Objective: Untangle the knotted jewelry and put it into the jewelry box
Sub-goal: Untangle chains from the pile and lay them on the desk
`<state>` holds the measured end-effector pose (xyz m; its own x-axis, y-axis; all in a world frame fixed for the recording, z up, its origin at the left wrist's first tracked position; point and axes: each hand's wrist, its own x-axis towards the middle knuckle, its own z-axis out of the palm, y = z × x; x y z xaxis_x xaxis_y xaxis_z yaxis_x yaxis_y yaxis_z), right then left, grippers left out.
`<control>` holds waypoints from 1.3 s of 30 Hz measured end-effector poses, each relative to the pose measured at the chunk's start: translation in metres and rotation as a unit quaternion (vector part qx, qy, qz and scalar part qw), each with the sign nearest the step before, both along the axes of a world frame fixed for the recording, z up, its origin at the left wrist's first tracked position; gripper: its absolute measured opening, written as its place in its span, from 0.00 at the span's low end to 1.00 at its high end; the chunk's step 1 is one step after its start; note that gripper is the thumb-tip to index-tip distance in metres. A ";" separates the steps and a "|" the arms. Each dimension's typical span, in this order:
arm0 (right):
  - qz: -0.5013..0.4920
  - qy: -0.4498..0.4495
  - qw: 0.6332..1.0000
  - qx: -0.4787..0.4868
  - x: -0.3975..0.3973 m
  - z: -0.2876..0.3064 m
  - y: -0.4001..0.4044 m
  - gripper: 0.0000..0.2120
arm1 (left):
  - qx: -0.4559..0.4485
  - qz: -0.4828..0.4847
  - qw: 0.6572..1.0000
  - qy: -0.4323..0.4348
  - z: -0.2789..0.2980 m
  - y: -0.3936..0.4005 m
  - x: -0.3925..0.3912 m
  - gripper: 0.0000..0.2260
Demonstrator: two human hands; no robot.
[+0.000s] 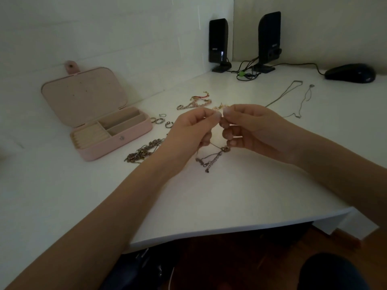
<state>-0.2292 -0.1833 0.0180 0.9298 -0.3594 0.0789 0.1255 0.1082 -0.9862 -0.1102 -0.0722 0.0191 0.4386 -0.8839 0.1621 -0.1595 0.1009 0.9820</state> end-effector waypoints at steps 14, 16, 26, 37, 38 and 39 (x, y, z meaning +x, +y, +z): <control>-0.115 0.044 0.963 -0.241 0.006 -0.005 0.008 0.06 | -0.116 -0.058 0.982 0.136 0.011 0.001 0.006 0.05; -0.119 0.025 0.971 -0.206 0.004 -0.003 0.005 0.06 | -0.113 -0.019 0.985 0.126 0.013 0.001 0.009 0.07; -0.247 -0.023 0.940 -0.237 0.000 0.003 -0.001 0.11 | 0.002 0.141 0.952 -0.272 0.002 0.007 0.002 0.14; -0.207 0.003 0.942 -0.264 -0.001 0.003 0.005 0.10 | 0.002 0.154 0.975 -0.158 0.007 0.006 0.000 0.15; -0.205 -0.007 0.942 -0.264 -0.001 0.003 0.004 0.09 | -0.004 0.163 0.973 -0.164 0.007 0.006 0.001 0.16; -0.203 -0.013 0.942 -0.267 -0.001 0.003 0.004 0.07 | -0.011 0.169 0.971 -0.166 0.007 0.006 0.001 0.18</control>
<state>-0.2302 -0.1792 0.0212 0.7191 -0.5876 0.3708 0.0751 -0.4648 -0.8822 -0.1097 -0.0658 0.0256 0.6237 -0.6928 0.3619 -0.4944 0.0089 0.8692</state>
